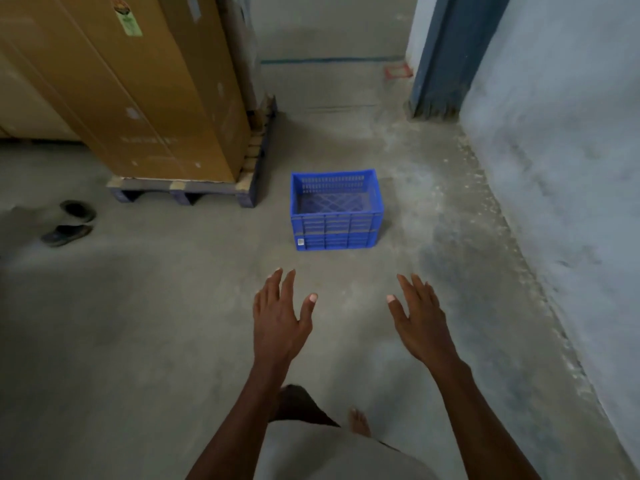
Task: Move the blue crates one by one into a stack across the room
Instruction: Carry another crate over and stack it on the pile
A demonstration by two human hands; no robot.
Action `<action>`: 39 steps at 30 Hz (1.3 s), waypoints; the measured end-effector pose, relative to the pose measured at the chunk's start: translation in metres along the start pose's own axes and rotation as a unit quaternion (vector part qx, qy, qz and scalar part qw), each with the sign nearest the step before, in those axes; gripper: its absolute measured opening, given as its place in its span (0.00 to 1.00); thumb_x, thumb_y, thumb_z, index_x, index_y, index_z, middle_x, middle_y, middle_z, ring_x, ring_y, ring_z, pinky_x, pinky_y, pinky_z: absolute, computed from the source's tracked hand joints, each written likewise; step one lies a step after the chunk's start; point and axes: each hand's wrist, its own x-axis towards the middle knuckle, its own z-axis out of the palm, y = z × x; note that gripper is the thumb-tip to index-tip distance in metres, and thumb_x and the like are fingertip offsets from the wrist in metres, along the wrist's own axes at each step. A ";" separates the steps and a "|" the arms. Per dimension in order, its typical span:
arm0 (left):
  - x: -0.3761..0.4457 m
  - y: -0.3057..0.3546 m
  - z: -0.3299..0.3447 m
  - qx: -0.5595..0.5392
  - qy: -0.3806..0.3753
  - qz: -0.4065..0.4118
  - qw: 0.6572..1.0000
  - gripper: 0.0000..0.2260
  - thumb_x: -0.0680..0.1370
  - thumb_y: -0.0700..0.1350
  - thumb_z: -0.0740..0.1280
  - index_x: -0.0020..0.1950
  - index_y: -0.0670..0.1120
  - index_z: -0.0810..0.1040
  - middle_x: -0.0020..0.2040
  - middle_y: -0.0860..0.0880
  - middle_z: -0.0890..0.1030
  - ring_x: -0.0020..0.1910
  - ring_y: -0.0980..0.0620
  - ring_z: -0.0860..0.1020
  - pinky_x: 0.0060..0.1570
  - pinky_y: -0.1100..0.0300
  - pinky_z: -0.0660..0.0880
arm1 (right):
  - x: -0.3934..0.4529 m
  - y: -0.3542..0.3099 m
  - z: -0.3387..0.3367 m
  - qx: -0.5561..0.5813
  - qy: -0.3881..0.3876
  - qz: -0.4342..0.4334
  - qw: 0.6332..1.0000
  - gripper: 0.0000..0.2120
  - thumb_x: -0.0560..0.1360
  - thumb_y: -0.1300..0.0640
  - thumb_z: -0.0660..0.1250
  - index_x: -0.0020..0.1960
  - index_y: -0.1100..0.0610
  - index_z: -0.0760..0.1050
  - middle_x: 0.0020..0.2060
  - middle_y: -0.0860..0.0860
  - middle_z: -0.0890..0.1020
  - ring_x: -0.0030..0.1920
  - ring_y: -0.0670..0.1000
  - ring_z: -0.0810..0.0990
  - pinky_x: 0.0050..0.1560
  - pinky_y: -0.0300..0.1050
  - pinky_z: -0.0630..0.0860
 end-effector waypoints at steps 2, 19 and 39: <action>0.034 -0.001 0.007 0.031 0.007 0.004 0.999 0.31 0.80 0.65 0.55 0.76 0.48 0.69 0.78 0.45 0.66 0.77 0.43 0.64 0.74 0.43 0.61 | 0.041 -0.007 -0.003 -0.017 0.019 -0.019 1.000 0.29 0.81 0.37 0.54 0.79 0.47 0.60 0.80 0.51 0.58 0.80 0.56 0.51 0.74 0.59 0.57; 0.449 -0.015 0.115 0.097 -0.073 0.044 0.992 0.29 0.82 0.64 0.51 0.79 0.52 0.66 0.80 0.47 0.63 0.79 0.43 0.61 0.76 0.41 0.57 | 0.429 -0.069 0.012 -0.056 -0.010 0.009 0.998 0.33 0.79 0.33 0.50 0.80 0.48 0.59 0.81 0.53 0.55 0.80 0.59 0.46 0.76 0.62 0.52; 0.754 -0.179 0.444 0.185 -0.242 -0.119 0.945 0.33 0.77 0.62 0.54 0.75 0.44 0.71 0.70 0.39 0.75 0.66 0.37 0.75 0.62 0.42 0.73 | 0.875 0.146 0.203 0.044 -0.209 0.207 0.955 0.31 0.78 0.43 0.67 0.74 0.60 0.70 0.71 0.60 0.73 0.71 0.59 0.71 0.71 0.50 0.63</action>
